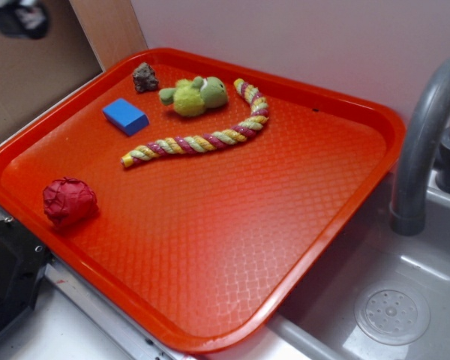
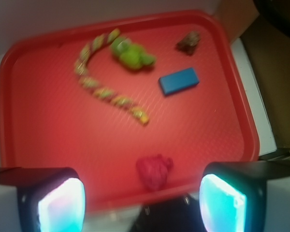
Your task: Grab the rock.
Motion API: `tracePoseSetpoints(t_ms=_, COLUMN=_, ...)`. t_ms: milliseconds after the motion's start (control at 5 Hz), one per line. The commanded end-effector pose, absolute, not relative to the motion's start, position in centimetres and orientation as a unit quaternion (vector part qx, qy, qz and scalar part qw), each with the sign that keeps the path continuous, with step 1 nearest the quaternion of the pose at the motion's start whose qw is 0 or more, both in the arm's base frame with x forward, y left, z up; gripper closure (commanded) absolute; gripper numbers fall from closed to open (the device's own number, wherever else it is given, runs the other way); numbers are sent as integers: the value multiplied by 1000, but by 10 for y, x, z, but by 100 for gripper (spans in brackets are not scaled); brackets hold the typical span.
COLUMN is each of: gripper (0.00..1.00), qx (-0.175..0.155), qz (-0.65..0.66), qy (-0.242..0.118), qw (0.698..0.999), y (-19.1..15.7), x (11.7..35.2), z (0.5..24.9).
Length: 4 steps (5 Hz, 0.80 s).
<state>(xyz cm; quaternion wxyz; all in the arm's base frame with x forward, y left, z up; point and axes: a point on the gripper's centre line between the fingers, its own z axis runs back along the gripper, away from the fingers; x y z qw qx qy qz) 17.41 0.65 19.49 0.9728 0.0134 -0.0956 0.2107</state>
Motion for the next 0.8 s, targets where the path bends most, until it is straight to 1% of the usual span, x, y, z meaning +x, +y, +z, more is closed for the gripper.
tracePoseSetpoints(t_ms=0, gripper=0, qx=3, qz=341, qy=-141, qw=929, y=68, x=220, z=153)
tracePoseSetpoints(t_ms=200, gripper=0, qx=24, qz=389, qy=-184, qw=903, y=85, x=238, z=134)
tracePoseSetpoints(t_ms=400, gripper=0, qx=37, qz=410, qy=-202, qw=888, y=101, x=256, z=117)
tracePoseSetpoints(t_ms=600, gripper=0, qx=55, qz=416, qy=-219, qw=881, y=109, x=271, z=105)
